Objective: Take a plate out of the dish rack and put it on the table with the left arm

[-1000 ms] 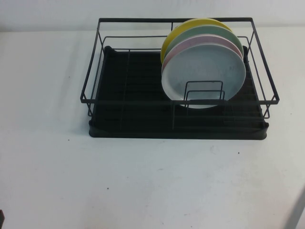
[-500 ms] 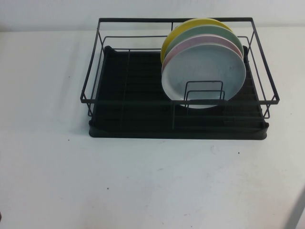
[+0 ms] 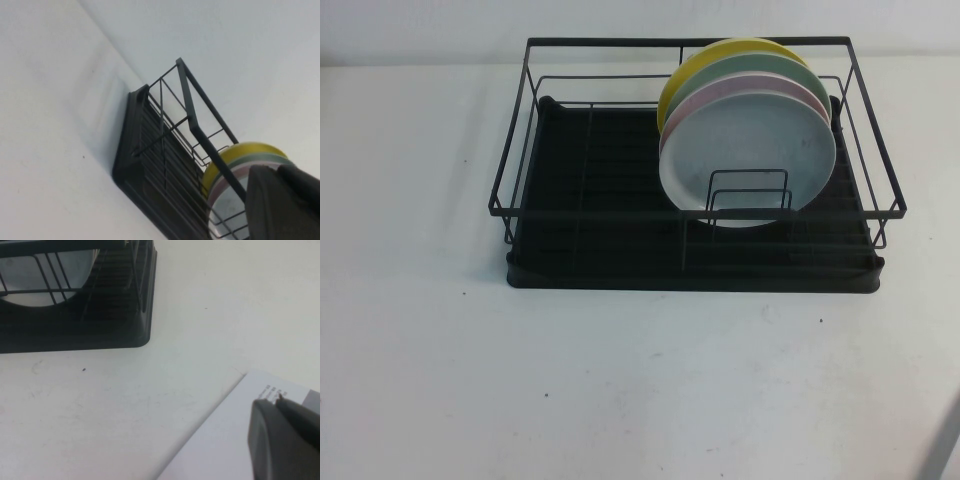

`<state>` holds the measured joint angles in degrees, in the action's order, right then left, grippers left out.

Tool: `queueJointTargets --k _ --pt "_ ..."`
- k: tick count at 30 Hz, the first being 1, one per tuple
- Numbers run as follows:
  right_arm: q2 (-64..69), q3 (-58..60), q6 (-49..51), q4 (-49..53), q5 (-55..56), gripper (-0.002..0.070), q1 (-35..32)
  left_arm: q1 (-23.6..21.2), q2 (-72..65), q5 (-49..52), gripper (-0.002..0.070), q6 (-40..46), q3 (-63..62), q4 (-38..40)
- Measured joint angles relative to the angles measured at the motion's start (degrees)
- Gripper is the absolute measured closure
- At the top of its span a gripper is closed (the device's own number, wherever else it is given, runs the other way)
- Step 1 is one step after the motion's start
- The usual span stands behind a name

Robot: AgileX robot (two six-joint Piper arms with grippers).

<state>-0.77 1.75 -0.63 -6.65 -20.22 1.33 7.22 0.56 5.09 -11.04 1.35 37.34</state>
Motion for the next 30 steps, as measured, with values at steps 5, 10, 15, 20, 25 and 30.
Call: queueJointTargets --k 5,10,15,20,25,30 --pt "0.0 0.0 0.0 0.0 0.0 0.0694 0.0 0.0 0.0 -2.17 0.0678 -0.63 0.0 2.54" --pt "0.0 0.0 0.0 0.0 0.0 0.0694 0.0 0.55 -0.21 8.02 0.0678 7.46 -4.42 2.66" --pt "0.0 0.0 0.0 0.0 0.0 0.0694 0.0 1.72 -10.85 26.49 0.0678 26.65 -22.6 -3.56" --pt "0.0 0.0 0.0 0.0 0.0 0.0694 0.0 1.85 -29.56 45.85 0.0678 40.64 -43.38 -13.24" --pt "0.0 0.0 0.0 0.0 0.0 0.0694 0.0 1.96 -47.18 58.68 0.0678 60.78 -59.44 -14.01" --pt "0.0 0.0 0.0 0.0 0.0 0.0694 0.0 4.62 -61.11 60.08 0.0678 70.95 -70.64 -13.0"
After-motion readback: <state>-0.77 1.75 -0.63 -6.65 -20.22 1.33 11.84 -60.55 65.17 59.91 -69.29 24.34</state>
